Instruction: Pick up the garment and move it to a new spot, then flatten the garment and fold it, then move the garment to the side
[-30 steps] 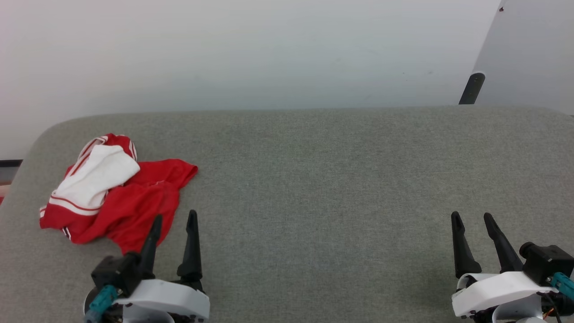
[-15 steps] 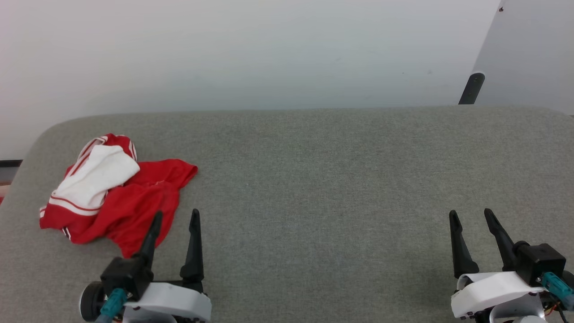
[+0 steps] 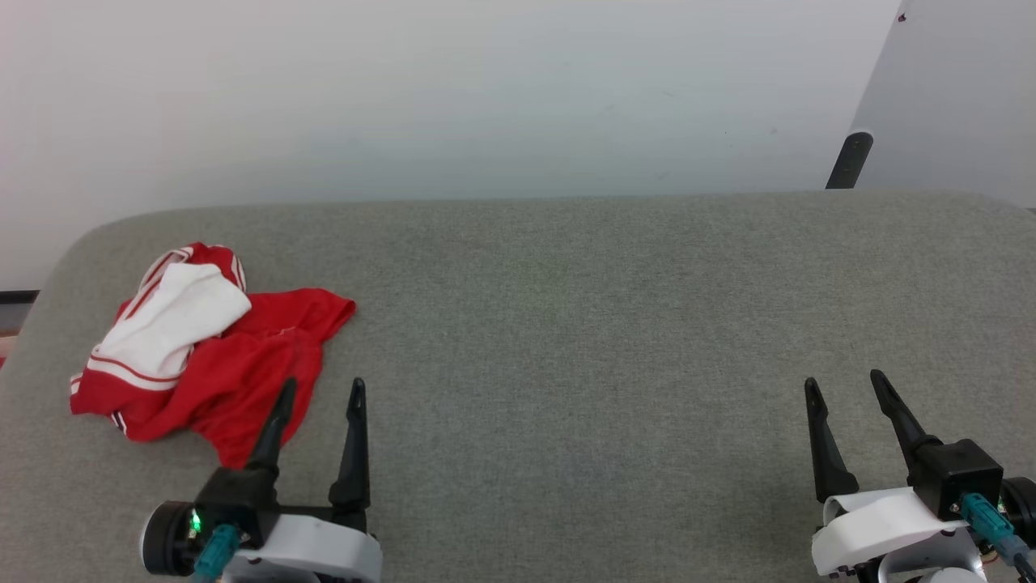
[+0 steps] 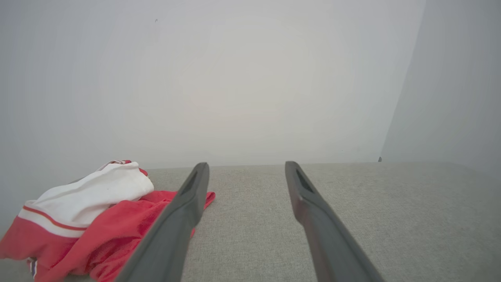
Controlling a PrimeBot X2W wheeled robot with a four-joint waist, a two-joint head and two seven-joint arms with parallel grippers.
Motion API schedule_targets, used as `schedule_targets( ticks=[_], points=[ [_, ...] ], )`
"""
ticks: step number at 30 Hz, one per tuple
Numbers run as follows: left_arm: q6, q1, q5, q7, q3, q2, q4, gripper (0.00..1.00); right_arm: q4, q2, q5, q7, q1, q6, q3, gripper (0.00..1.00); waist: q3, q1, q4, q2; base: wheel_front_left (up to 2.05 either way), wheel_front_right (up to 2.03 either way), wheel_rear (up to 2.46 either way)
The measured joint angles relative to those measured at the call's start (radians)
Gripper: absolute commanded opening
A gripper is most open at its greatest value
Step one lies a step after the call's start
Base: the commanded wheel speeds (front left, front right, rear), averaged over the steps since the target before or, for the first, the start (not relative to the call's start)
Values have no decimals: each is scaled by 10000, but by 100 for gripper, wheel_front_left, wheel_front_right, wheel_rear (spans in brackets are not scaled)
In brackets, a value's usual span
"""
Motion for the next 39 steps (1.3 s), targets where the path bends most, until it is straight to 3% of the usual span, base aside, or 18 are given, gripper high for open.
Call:
schedule_targets(
  ticks=[18,39],
  points=[
    [-207,-110,-274,-48,280,-88,489,100,-100,-2,-188,-27,40,0,82,100,-119,0,354,0,0,0,0],
    [-178,244,-476,-50,1126,-79,792,100,232,-4,174,46,30,2,1402,100,-559,0,2858,0,0,0,0]
  ],
)
